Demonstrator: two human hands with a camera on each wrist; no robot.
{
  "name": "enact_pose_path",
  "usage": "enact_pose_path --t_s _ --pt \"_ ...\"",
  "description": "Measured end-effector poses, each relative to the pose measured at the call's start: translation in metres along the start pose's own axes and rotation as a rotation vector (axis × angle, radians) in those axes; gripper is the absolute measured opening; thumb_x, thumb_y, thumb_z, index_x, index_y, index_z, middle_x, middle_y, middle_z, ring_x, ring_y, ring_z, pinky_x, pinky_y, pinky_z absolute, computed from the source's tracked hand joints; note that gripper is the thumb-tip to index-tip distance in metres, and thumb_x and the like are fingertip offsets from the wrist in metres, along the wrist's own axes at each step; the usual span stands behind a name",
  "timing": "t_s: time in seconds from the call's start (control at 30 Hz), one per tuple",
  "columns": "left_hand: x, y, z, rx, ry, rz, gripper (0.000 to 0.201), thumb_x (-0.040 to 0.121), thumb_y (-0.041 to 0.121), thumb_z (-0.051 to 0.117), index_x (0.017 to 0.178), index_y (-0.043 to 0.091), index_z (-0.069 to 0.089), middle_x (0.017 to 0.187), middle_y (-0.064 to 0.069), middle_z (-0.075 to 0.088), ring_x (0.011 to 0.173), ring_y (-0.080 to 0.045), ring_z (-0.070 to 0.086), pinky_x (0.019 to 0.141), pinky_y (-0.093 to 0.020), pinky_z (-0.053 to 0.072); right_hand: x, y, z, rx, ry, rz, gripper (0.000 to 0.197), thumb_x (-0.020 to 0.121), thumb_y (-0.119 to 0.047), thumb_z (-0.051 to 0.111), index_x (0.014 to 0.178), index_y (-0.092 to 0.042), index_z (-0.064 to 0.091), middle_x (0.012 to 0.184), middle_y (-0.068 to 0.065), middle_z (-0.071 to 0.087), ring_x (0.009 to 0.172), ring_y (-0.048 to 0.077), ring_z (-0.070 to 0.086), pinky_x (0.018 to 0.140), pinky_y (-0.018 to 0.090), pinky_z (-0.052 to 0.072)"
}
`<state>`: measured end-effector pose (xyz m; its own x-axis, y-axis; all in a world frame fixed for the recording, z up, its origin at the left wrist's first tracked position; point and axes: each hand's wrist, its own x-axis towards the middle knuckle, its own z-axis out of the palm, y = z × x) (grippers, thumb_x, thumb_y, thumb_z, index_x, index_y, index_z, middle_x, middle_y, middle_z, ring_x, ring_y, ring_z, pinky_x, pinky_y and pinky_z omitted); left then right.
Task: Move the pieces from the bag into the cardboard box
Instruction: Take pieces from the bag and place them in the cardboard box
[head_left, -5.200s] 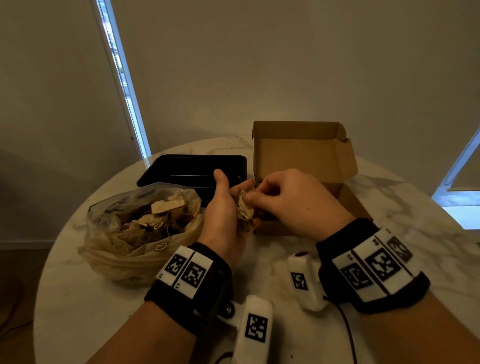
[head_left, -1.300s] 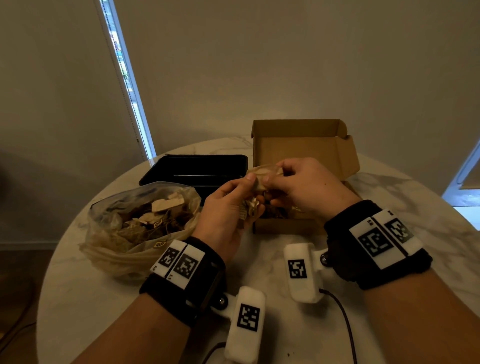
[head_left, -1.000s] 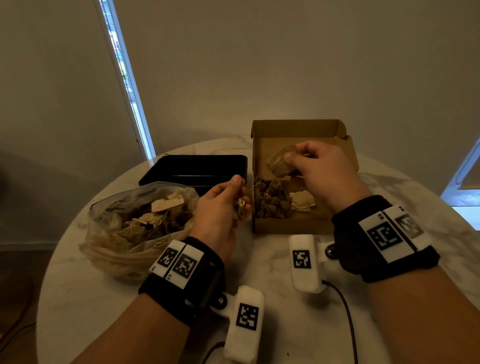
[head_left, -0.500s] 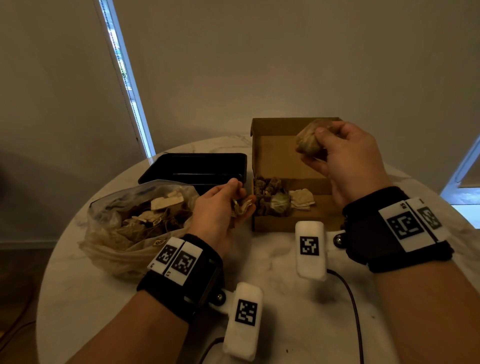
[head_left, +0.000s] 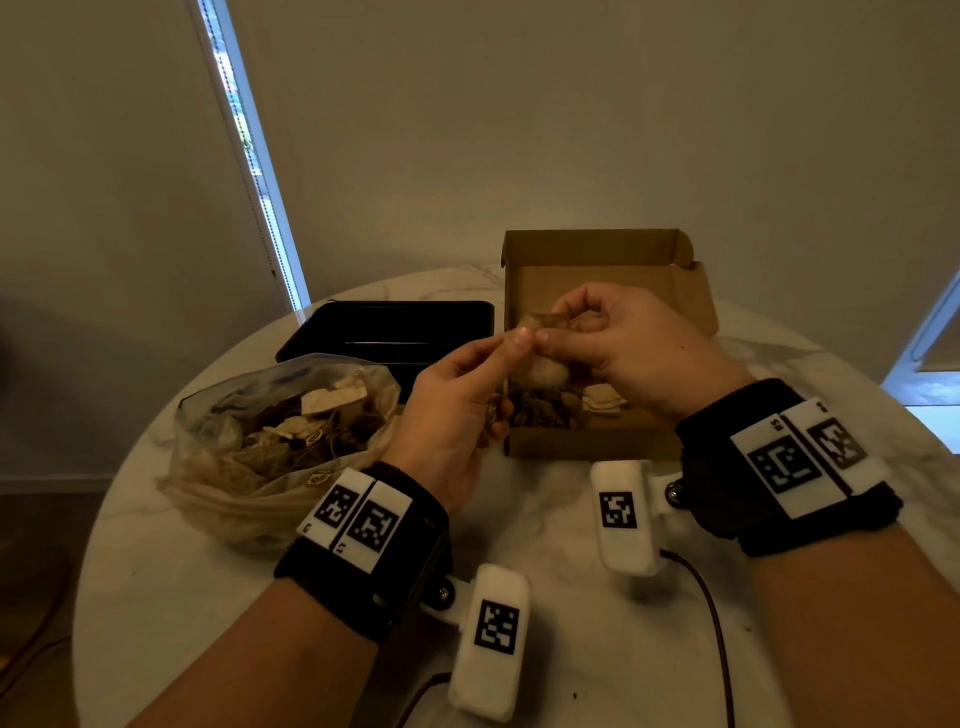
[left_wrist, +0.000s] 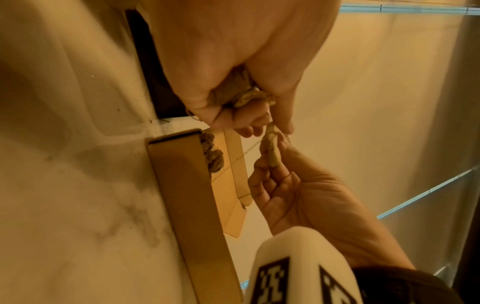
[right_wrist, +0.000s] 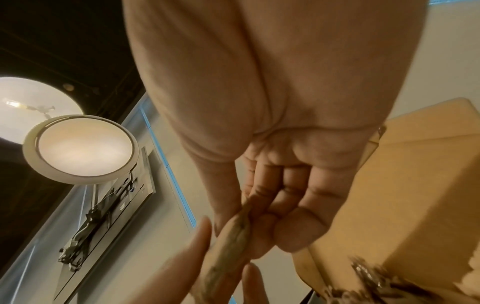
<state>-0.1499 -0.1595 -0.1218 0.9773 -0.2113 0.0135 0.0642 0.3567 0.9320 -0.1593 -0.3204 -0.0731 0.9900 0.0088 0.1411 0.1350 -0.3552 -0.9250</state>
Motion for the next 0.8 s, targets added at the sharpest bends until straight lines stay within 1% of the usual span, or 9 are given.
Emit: enact_pose_path --t_s 0.1,0.17,0.3,0.47,0.53,0.63,0.67,0.73,0.8 --pt "0.002 -0.002 -0.001 0.019 0.007 -0.004 0.029 0.088 0.028 0.075 0.113 0.014 0.075 0.083 0.002 0.072 0.053 -0.003 0.050 0.045 -0.015 0.039 0.001 0.003 0.002 -0.071 -0.012 0.002 0.015 0.091 -0.027 0.073 0.098 -0.021 0.061 0.082 0.011 0.076 0.083 0.025 0.073 0.081 0.046 0.059" --pt "0.003 -0.002 -0.002 0.002 0.039 0.010 0.025 0.089 0.026 0.074 0.111 0.013 0.074 0.085 -0.002 0.070 0.053 -0.004 0.049 0.045 -0.015 0.040 0.002 0.004 0.004 -0.106 -0.020 0.036 0.016 0.092 -0.033 0.072 0.100 -0.023 0.062 0.081 0.004 0.075 0.082 0.022 0.071 0.084 0.050 0.059" --pt "0.004 0.000 -0.005 -0.050 0.097 0.057 0.023 0.091 0.024 0.073 0.110 0.012 0.073 0.090 -0.006 0.069 0.056 -0.006 0.051 0.046 -0.015 0.042 -0.001 0.000 0.007 -0.151 -0.142 0.129 0.028 0.094 -0.047 0.066 0.113 -0.027 0.061 0.082 -0.001 0.077 0.067 0.012 0.067 0.070 0.040 0.056" --pt "0.005 0.001 -0.007 -0.095 0.166 0.073 0.026 0.091 0.026 0.073 0.113 0.011 0.071 0.096 -0.009 0.068 0.055 -0.008 0.049 0.046 -0.016 0.041 -0.006 -0.004 0.010 -0.167 -0.298 0.110 0.036 0.091 -0.028 0.073 0.122 -0.019 0.057 0.094 0.001 0.080 0.074 0.016 0.062 0.068 0.029 0.047" --pt "0.006 0.001 -0.008 -0.100 0.199 0.078 0.027 0.092 0.027 0.073 0.114 0.010 0.071 0.098 -0.010 0.068 0.055 -0.007 0.050 0.046 -0.016 0.042 -0.006 -0.004 0.007 -0.165 -0.291 0.100 0.030 0.092 -0.021 0.073 0.119 -0.016 0.060 0.093 0.001 0.080 0.077 0.015 0.068 0.074 0.028 0.051" --pt "0.007 0.001 -0.011 -0.134 0.243 0.083 0.027 0.093 0.026 0.072 0.115 0.010 0.070 0.092 -0.005 0.068 0.051 -0.003 0.051 0.045 -0.014 0.043 -0.006 -0.003 0.001 -0.209 -0.289 0.065 0.014 0.093 -0.022 0.071 0.106 -0.016 0.069 0.091 0.000 0.080 0.097 0.022 0.074 0.095 0.041 0.055" --pt "0.007 0.002 -0.011 -0.146 0.259 0.083 0.029 0.093 0.026 0.072 0.116 0.009 0.069 0.091 -0.005 0.068 0.050 -0.002 0.051 0.045 -0.014 0.043 -0.006 -0.003 -0.001 -0.225 -0.296 0.060 0.011 0.093 -0.023 0.071 0.103 -0.017 0.071 0.091 -0.001 0.080 0.095 0.020 0.074 0.093 0.042 0.055" --pt "0.009 0.003 -0.012 -0.173 0.283 0.084 0.027 0.092 0.026 0.073 0.114 0.011 0.069 0.091 -0.004 0.068 0.050 -0.002 0.051 0.044 -0.014 0.043 -0.006 -0.002 -0.002 -0.235 -0.311 0.071 0.010 0.094 -0.022 0.070 0.100 -0.016 0.074 0.090 0.001 0.080 0.073 0.009 0.070 0.076 0.032 0.054" --pt "0.009 0.005 -0.013 -0.207 0.299 0.091 0.019 0.092 0.026 0.072 0.107 0.015 0.068 0.093 -0.004 0.068 0.051 -0.002 0.051 0.044 -0.014 0.043 -0.006 -0.002 -0.003 -0.220 -0.310 0.094 0.010 0.093 -0.020 0.070 0.098 -0.013 0.076 0.089 0.004 0.079 0.069 0.011 0.063 0.068 0.028 0.049"
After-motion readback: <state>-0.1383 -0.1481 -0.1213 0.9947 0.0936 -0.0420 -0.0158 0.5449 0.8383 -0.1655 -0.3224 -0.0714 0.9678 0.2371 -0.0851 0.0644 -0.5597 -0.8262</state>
